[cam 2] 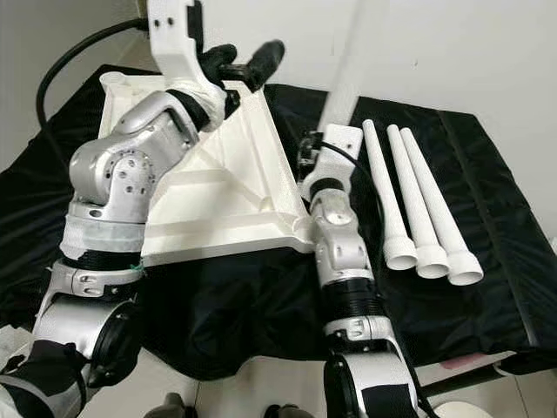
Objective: Building children table
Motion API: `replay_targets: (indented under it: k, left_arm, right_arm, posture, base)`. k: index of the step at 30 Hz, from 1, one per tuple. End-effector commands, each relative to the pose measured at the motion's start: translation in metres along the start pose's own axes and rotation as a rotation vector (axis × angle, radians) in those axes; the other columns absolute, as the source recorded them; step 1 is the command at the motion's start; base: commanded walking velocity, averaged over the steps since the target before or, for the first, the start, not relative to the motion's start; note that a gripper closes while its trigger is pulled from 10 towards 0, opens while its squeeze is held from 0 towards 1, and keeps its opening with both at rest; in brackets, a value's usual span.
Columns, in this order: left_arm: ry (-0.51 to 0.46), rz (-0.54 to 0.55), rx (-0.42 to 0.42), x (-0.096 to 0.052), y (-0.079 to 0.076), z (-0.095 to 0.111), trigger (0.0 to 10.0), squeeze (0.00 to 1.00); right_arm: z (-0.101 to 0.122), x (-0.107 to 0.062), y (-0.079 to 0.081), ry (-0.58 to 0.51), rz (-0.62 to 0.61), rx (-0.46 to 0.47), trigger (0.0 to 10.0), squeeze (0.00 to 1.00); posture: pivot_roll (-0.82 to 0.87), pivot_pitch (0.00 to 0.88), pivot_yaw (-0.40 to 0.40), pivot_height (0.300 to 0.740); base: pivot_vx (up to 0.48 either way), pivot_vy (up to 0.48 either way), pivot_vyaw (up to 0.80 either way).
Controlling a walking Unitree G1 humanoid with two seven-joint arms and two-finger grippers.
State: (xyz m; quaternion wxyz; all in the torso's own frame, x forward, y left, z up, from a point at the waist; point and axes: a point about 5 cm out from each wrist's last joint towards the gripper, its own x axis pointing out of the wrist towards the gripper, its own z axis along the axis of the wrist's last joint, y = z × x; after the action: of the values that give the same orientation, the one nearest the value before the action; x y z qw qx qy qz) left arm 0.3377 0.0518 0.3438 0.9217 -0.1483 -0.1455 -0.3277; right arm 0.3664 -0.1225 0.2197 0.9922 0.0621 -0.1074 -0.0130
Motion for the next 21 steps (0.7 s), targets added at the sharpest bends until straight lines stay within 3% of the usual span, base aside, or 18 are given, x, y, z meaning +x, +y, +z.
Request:
replay_targets:
  k: [1, 9, 16, 19, 21]
  left_arm:
    - [-0.016, 0.022, -0.009, -0.002, 0.002, -0.002, 10.0, 0.0]
    - [-0.03, 0.082, -0.012, -0.013, 0.015, -0.005, 10.0, 0.0]
    - [-0.008, 0.142, 0.056, -0.024, 0.027, -0.013, 10.0, 0.0]
    - [-0.087, 0.176, 0.088, -0.034, 0.033, -0.007, 10.0, 0.0]
    - [-0.087, 0.176, 0.088, -0.034, 0.033, -0.007, 10.0, 0.0]
  right_arm:
    - [0.004, -0.001, -0.002, -0.023, 0.004, 0.005, 10.0, 0.0]
    - [0.012, -0.005, 0.0, -0.076, 0.067, -0.034, 10.0, 0.0]
    - [0.017, -0.007, -0.003, -0.112, 0.099, -0.06, 10.0, 0.0]
    - [0.022, -0.009, -0.003, -0.161, 0.142, -0.059, 10.0, 0.0]
    - [0.022, -0.009, -0.003, -0.161, 0.142, -0.059, 10.0, 0.0]
  posture:
    - [0.09, 0.084, -0.073, 0.74]
    - [0.08, 0.092, -0.079, 0.74]
    - [0.1, 0.104, -0.089, 0.74]
    - [0.11, 0.108, -0.084, 0.74]
    - [0.11, 0.108, -0.084, 0.74]
  base:
    - [0.0, 0.0, 0.0]
    - [0.0, 0.0, 0.0]
    - [0.0, 0.0, 0.0]
    - [0.0, 0.0, 0.0]
    - [0.0, 0.0, 0.0]
